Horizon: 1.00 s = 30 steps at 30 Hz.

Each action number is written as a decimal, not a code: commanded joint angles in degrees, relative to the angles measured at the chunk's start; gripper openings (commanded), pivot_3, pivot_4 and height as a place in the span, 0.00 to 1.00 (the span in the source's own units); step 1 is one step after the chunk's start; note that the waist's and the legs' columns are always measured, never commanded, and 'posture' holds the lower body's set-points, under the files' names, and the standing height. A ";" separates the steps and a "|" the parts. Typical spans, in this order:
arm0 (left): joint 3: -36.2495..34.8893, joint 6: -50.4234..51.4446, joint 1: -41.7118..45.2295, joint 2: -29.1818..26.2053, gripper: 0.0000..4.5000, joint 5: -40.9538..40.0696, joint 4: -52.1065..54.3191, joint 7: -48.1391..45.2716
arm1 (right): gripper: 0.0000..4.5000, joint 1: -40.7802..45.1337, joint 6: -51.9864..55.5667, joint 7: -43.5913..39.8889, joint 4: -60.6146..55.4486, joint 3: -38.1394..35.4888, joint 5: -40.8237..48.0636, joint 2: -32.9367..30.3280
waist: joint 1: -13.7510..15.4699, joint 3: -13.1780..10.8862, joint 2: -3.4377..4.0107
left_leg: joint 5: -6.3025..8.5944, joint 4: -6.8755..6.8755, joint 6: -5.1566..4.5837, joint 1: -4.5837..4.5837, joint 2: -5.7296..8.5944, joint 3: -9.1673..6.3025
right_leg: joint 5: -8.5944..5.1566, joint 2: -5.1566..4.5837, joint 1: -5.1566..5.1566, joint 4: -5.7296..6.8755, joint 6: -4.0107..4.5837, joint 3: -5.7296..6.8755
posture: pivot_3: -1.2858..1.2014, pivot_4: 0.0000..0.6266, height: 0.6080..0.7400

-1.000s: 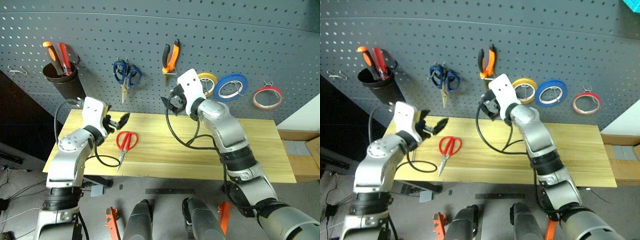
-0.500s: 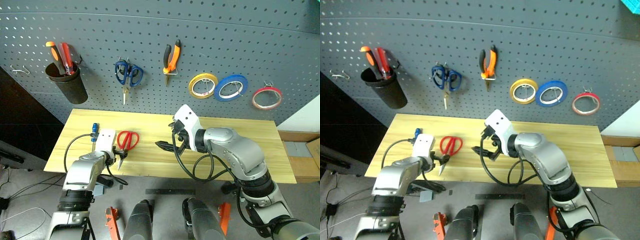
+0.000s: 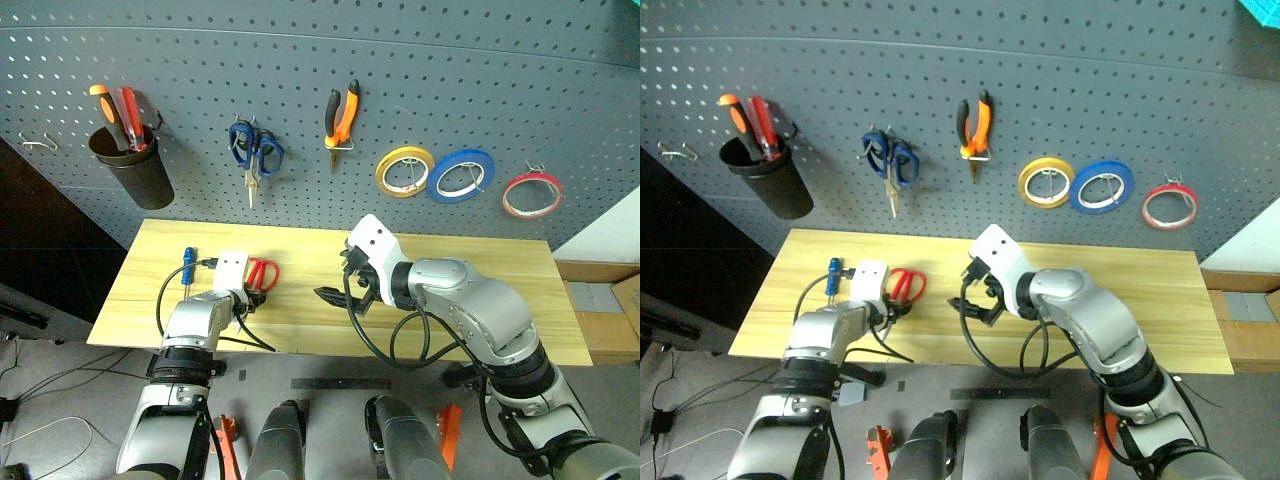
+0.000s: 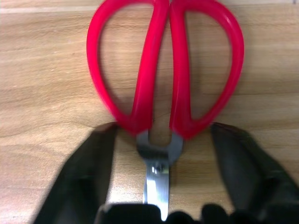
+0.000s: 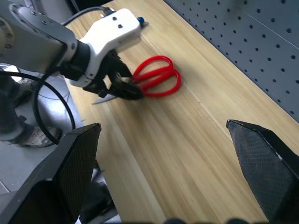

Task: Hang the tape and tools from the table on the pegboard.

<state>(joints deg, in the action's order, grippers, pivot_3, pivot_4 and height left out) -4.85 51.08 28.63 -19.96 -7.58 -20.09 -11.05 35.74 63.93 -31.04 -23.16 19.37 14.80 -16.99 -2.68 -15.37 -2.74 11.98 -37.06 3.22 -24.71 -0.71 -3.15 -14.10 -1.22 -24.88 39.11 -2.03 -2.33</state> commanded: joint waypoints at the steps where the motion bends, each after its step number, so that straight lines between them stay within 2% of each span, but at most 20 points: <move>1: -0.91 1.73 -2.60 0.95 0.43 -0.43 1.01 0.43 | 1.00 1.24 -1.67 0.06 -2.26 0.06 0.22 -0.60 | -0.17 0.00 0.00 | 0.00 0.00 0.00 0.00 0.00 0.00 | 0.00 0.00 0.00 0.00 0.00 0.00 | 0.48 0.40 1.00; 4: -2.15 2.16 -4.09 1.44 0.24 -1.12 2.61 0.47 | 1.00 1.62 -2.52 -0.11 -2.13 0.53 -0.15 -1.40 | -0.33 0.01 0.01 | 0.00 0.01 0.00 0.01 0.00 0.00 | 0.00 -0.01 0.01 0.00 0.00 -0.01 | 0.49 0.40 1.00; 12: -3.00 -4.45 -7.79 1.72 0.24 -2.23 8.95 -2.60 | 1.00 1.71 -3.61 -0.48 -2.56 0.48 0.13 -3.38 | -0.44 0.03 0.06 | 0.00 0.01 0.00 0.07 0.00 -0.01 | 0.00 -0.02 0.11 -0.04 0.00 0.00 | 0.49 0.41 1.00; 20: -2.51 -8.35 -16.41 -1.41 0.24 -3.40 23.34 -8.13 | 1.00 -0.71 -6.08 -3.59 -7.04 -3.81 2.41 -9.25 | -0.54 0.02 0.06 | 0.01 0.09 0.00 0.05 -0.05 -0.02 | -0.01 -0.03 0.10 -0.14 -0.01 0.01 | 0.48 0.41 1.00; 26: -2.62 -19.38 -22.70 -4.42 0.24 -3.02 34.06 -12.29 | 1.00 -3.69 -14.26 -7.62 -9.54 -5.95 3.30 -13.07 | -0.58 0.01 0.07 | 0.01 0.09 -0.01 0.05 -0.07 0.01 | -0.02 -0.03 0.10 -0.16 -0.01 -0.01 | 0.48 0.41 1.00; 30: -4.15 -32.23 -25.35 -5.55 0.24 -0.46 38.31 -12.12 | 1.00 -4.83 -21.91 -10.25 -9.81 -7.12 3.04 -14.74 | -0.56 0.01 0.07 | 0.01 0.08 -0.01 0.06 -0.07 0.03 | -0.02 -0.02 0.11 -0.18 -0.01 -0.02 | 0.49 0.40 1.00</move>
<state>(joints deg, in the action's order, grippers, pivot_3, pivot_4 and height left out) -7.21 24.72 3.95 -24.36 -9.62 14.36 -23.25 31.22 45.69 -40.13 -30.77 14.27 17.49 -31.06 -3.23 -15.36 -2.67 12.00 -36.97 3.21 -24.66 -0.79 -3.12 -14.12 -1.23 -24.76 38.92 -2.04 -2.35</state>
